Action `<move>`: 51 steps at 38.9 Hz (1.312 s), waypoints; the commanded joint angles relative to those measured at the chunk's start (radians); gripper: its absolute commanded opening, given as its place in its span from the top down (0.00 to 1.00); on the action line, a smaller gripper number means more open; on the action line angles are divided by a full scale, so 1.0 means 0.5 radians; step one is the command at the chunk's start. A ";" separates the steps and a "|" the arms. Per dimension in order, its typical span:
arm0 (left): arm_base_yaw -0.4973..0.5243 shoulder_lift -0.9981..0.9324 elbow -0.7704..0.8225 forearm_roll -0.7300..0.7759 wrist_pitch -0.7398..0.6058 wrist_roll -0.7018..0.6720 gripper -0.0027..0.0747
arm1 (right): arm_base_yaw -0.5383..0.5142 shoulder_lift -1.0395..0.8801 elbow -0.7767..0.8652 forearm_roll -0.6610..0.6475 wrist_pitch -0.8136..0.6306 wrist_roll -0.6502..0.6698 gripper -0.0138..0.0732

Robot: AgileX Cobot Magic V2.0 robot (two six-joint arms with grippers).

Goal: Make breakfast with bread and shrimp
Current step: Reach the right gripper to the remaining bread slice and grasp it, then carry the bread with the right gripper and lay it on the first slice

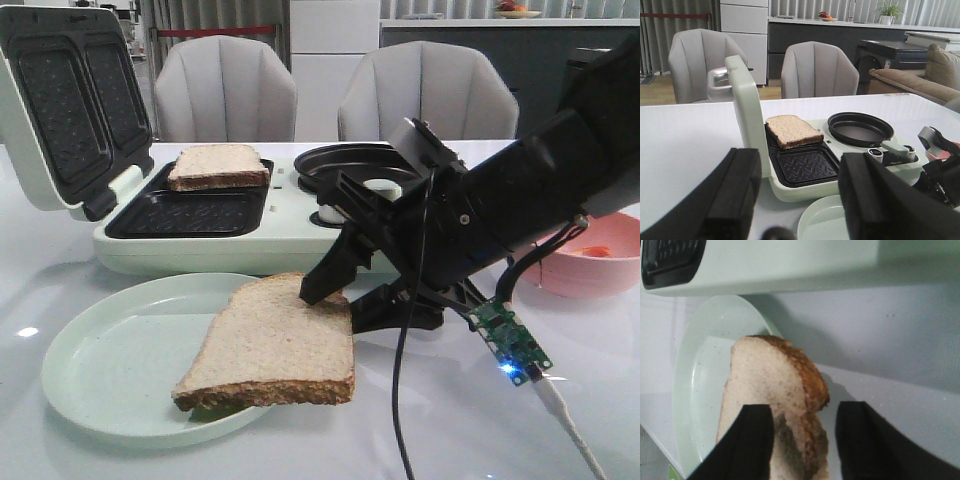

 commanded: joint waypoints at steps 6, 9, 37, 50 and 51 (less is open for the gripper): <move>0.002 0.018 -0.046 0.016 -0.160 -0.023 0.43 | -0.009 -0.095 -0.050 0.075 0.166 -0.093 0.67; 0.002 0.018 -0.046 0.016 -0.160 -0.023 0.43 | -0.009 -0.122 -0.050 0.076 0.232 -0.123 0.67; 0.002 0.018 -0.046 0.016 -0.160 -0.023 0.43 | 0.000 -0.165 -0.769 0.261 0.440 -0.182 0.67; 0.002 0.018 -0.046 0.016 -0.160 -0.023 0.43 | 0.017 0.243 -1.305 0.290 0.414 -0.182 0.67; 0.002 0.018 -0.046 0.016 -0.160 -0.023 0.43 | 0.017 0.273 -1.335 0.292 0.408 -0.182 0.67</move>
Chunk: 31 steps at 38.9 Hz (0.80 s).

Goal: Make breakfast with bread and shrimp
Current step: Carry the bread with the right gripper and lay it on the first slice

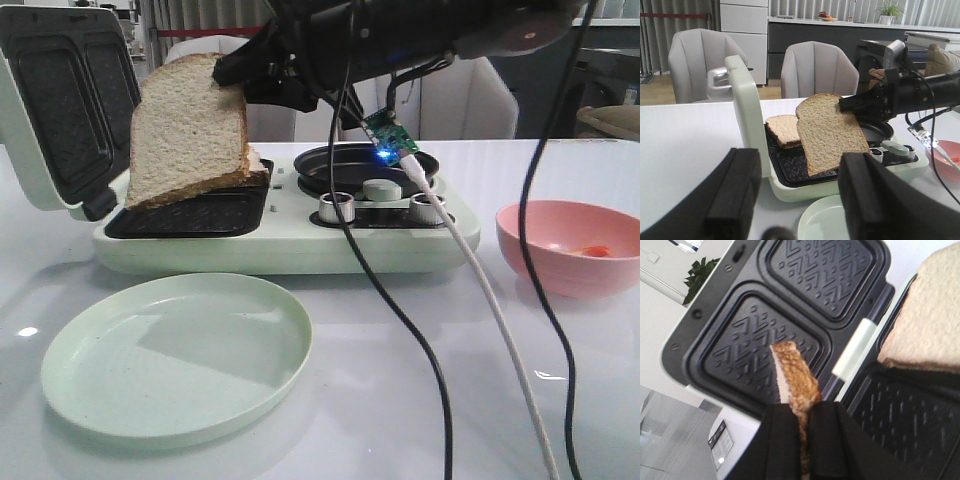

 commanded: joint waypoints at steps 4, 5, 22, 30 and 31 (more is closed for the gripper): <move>0.002 0.018 -0.046 0.016 -0.160 -0.023 0.43 | 0.007 0.056 -0.245 0.223 0.059 -0.028 0.67; 0.002 0.018 -0.046 0.016 -0.160 -0.023 0.43 | 0.007 0.082 -0.268 0.223 0.057 -0.028 0.67; 0.002 0.018 -0.046 0.016 -0.160 -0.023 0.43 | 0.007 0.256 -0.398 0.223 -0.070 -0.028 0.65; 0.002 0.018 -0.046 0.016 -0.160 -0.023 0.43 | 0.015 0.258 -0.405 0.223 -0.165 -0.028 0.38; 0.002 0.018 -0.046 0.016 -0.160 -0.023 0.43 | 0.015 0.258 -0.405 0.223 -0.169 -0.028 0.33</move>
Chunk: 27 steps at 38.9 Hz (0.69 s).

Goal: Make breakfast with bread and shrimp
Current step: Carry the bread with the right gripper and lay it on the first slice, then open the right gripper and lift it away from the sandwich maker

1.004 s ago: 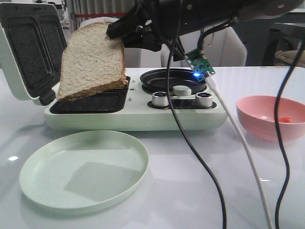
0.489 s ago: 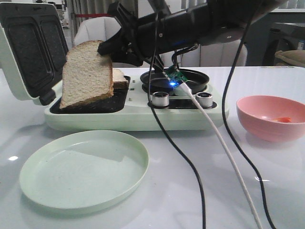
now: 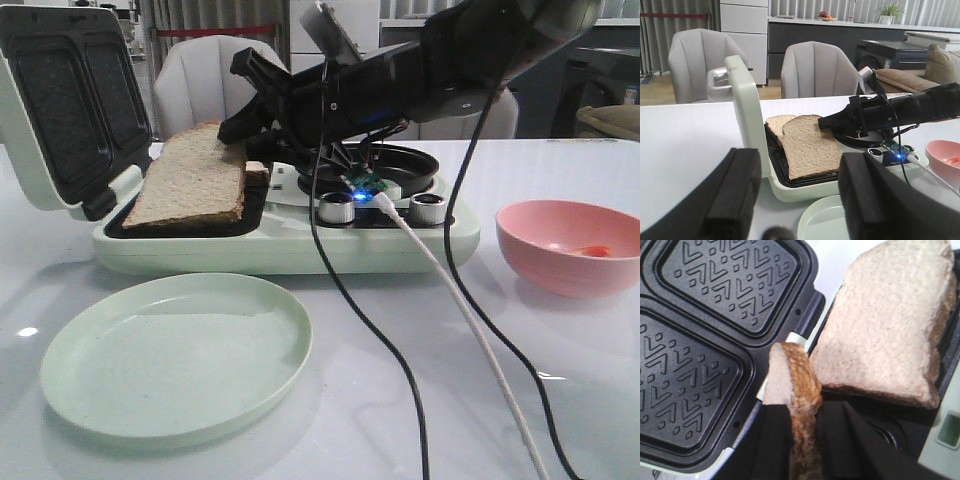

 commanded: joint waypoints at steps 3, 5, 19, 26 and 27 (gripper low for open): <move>0.002 0.018 -0.046 0.016 -0.160 -0.023 0.43 | 0.006 -0.138 -0.080 0.204 0.050 -0.027 0.23; 0.002 0.018 -0.046 0.016 -0.160 -0.023 0.43 | 0.006 -0.147 -0.092 0.172 0.047 -0.027 0.20; 0.002 0.018 -0.046 0.016 -0.160 -0.023 0.43 | 0.006 -0.439 -0.090 -0.548 -0.244 0.188 0.22; 0.002 0.018 -0.046 0.016 -0.160 -0.023 0.43 | 0.006 -0.673 -0.090 -1.335 -0.231 0.684 0.22; 0.002 0.018 -0.046 0.016 -0.160 -0.023 0.43 | 0.006 -0.719 -0.090 -1.484 -0.220 0.779 0.22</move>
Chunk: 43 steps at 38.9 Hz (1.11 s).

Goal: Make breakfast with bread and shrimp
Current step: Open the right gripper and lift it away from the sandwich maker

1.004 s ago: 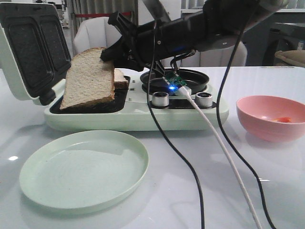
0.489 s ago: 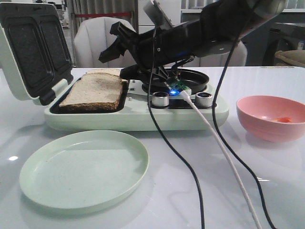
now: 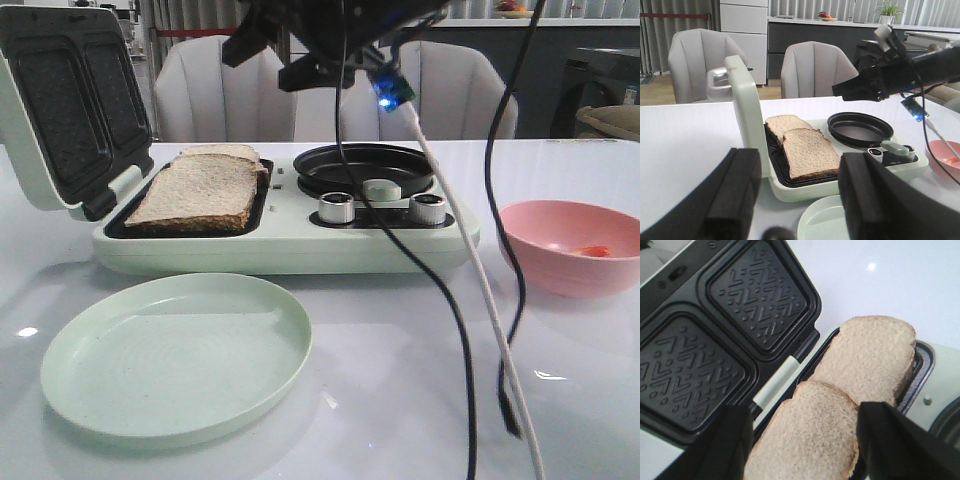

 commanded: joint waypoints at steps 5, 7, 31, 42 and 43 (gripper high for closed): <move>0.002 0.018 -0.046 0.016 -0.160 -0.023 0.43 | -0.012 -0.416 -0.073 -1.069 0.147 0.775 0.22; 0.002 0.018 -0.046 0.016 -0.160 -0.023 0.43 | -0.028 -0.479 -0.073 -1.257 0.211 0.961 0.22; 0.002 0.018 -0.046 0.016 -0.160 -0.023 0.43 | -0.356 -1.543 0.770 -2.366 0.492 1.641 0.22; 0.002 0.018 -0.046 0.016 -0.160 -0.023 0.43 | -0.356 -2.309 1.565 -2.218 -0.162 1.641 0.22; 0.002 0.018 -0.046 0.016 -0.160 -0.023 0.43 | -0.351 -2.388 1.653 -2.190 -0.240 1.641 0.22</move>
